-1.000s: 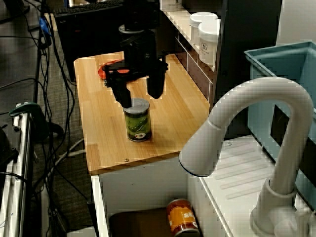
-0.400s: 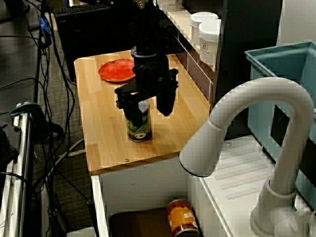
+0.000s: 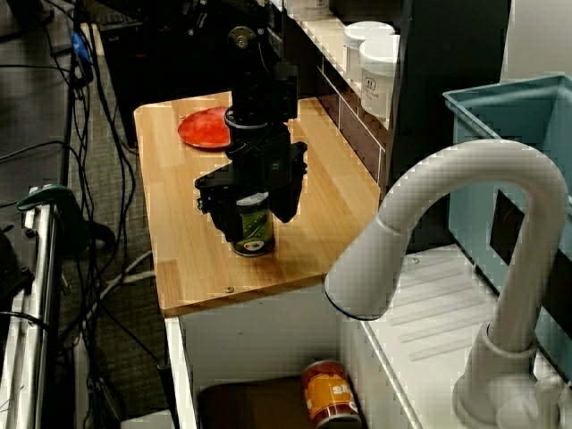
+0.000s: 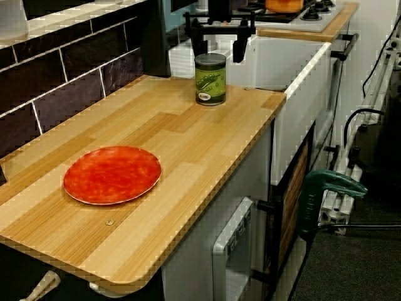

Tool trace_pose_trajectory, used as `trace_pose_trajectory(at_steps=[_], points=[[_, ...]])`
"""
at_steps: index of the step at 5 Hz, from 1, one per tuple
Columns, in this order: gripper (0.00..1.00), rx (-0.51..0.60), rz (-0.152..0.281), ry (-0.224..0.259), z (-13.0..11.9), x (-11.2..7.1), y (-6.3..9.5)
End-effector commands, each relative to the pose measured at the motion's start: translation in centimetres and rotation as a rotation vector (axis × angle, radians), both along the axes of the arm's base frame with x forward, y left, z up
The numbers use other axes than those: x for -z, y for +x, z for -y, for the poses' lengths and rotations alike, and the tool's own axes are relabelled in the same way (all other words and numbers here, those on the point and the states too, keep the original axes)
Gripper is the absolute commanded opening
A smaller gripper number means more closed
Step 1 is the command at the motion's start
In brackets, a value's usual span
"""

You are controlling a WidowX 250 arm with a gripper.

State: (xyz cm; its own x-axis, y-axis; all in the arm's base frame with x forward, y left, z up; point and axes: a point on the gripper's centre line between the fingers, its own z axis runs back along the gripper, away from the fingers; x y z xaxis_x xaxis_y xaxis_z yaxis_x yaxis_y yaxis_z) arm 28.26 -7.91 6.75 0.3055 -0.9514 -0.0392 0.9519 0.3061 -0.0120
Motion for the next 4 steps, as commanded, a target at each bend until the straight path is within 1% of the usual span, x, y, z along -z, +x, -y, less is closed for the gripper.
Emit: trace_pose_trajectory(at_steps=[1,2,3,4], points=[[1.00,-0.035,0.049,-0.004,-3.5,-0.7,-1.0],[1.00,-0.054,0.066,-0.018,-5.3,-1.0,-0.6],[1.00,-0.079,0.097,-0.011,-7.5,-1.7,-0.7],[1.00,-0.107,0.116,0.000,-9.7,-2.0,-0.8]])
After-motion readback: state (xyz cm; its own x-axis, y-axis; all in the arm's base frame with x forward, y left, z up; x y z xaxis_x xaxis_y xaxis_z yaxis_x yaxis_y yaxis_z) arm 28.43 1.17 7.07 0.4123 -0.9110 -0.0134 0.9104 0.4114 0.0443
